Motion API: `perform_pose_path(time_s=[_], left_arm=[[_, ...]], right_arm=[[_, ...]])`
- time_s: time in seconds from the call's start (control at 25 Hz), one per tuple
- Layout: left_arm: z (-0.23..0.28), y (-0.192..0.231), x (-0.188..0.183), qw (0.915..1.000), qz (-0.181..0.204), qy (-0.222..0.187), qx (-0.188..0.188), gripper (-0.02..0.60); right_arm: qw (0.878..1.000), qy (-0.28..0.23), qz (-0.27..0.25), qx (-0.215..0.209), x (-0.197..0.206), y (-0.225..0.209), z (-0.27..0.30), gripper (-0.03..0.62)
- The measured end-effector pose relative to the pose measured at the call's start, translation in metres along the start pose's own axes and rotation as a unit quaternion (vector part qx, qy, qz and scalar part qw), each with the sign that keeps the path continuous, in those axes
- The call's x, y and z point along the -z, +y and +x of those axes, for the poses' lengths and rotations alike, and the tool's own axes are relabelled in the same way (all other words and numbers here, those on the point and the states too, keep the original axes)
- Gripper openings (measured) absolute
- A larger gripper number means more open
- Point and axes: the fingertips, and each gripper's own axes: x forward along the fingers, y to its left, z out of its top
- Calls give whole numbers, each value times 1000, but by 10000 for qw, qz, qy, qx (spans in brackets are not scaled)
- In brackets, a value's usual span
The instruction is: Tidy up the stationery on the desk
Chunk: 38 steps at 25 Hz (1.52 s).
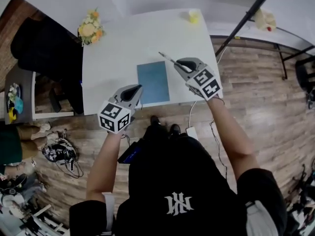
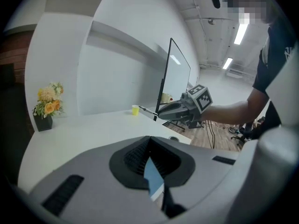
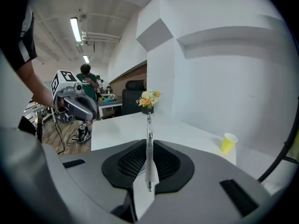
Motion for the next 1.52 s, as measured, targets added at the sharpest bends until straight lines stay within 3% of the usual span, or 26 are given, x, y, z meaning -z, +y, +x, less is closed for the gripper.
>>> perform_pose_path(time_s=[0.4, 0.92, 1.52], left_arm=[[-6, 38, 39, 9991, -208, 166, 321, 3], [-3, 67, 77, 9950, -403, 385, 827, 3], [-9, 55, 108, 9900, -522, 583, 1172, 3]], right_arm=[[9983, 304, 494, 14, 12, 44, 50, 66], [9884, 941, 1174, 192, 70, 84, 103, 67], [9847, 1379, 999, 364, 112, 101, 114, 67]])
